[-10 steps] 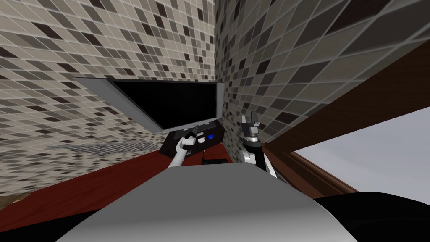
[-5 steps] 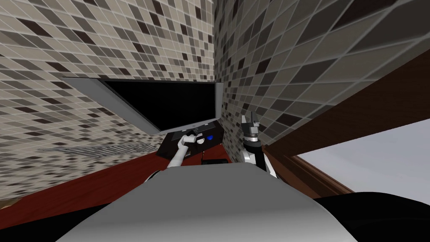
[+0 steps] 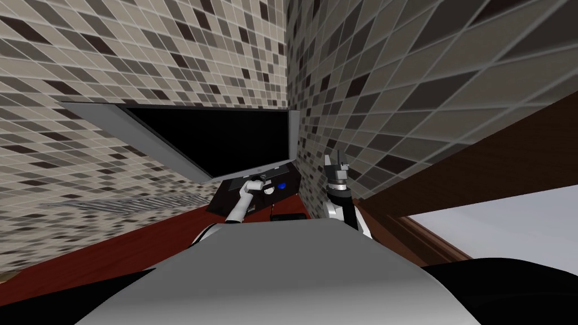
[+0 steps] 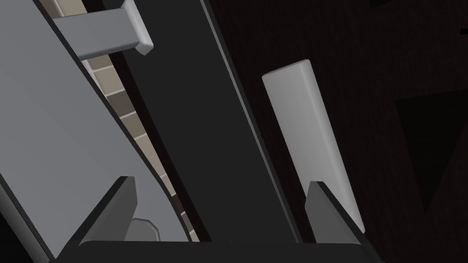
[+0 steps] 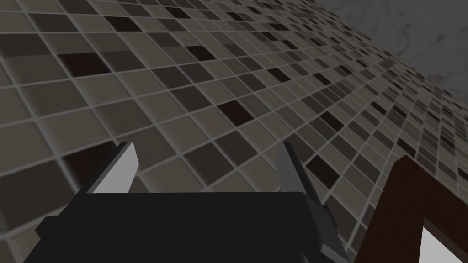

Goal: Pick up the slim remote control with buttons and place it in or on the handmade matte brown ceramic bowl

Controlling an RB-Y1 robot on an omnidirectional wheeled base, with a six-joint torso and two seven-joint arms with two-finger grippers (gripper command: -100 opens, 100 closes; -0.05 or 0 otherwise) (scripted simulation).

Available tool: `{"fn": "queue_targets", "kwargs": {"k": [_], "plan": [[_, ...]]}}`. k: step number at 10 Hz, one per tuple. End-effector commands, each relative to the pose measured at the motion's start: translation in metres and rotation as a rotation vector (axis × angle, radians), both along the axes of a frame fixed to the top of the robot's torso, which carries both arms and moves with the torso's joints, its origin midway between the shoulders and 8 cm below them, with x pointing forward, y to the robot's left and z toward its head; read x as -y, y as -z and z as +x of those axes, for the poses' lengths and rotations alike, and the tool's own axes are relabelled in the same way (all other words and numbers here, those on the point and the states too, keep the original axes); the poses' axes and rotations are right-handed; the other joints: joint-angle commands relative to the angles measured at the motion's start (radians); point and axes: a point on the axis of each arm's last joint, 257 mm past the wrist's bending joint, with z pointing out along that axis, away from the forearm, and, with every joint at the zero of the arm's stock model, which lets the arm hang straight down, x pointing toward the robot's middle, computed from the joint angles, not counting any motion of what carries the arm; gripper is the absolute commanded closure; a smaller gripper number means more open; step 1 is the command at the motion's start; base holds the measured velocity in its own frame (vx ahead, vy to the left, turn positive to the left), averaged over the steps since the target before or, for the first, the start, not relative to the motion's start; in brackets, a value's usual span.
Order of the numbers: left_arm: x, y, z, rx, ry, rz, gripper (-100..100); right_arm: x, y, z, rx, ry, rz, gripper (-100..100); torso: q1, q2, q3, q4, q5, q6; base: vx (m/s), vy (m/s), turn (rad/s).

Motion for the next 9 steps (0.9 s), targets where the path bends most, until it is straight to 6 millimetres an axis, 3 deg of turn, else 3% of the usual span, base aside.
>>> {"fn": "queue_targets", "kwargs": {"k": [1, 6, 9], "plan": [[-0.005, 0.009, -0.001, -0.055, -0.019, -0.008, -100, 0.0, 0.0, 0.0, 0.0, 0.0, 0.0, 0, 0.0, 0.0, 0.0, 0.0, 0.0, 0.0, 0.04, -0.007, -0.018], [-0.022, 0.048, -0.023, -0.217, -0.075, -0.026, -100, 0.0, 0.0, 0.0, 0.0, 0.0, 0.0, 0, 0.0, -0.004, -0.002, -0.001, 0.0, 0.0, 0.068, 0.0, -0.018], [-0.029, 0.06, -0.032, -0.281, -0.103, -0.039, -100, 0.0, 0.0, 0.0, 0.0, 0.0, 0.0, 0, 0.0, -0.003, -0.002, -0.001, 0.0, 0.0, 0.053, 0.001, -0.008]]}}
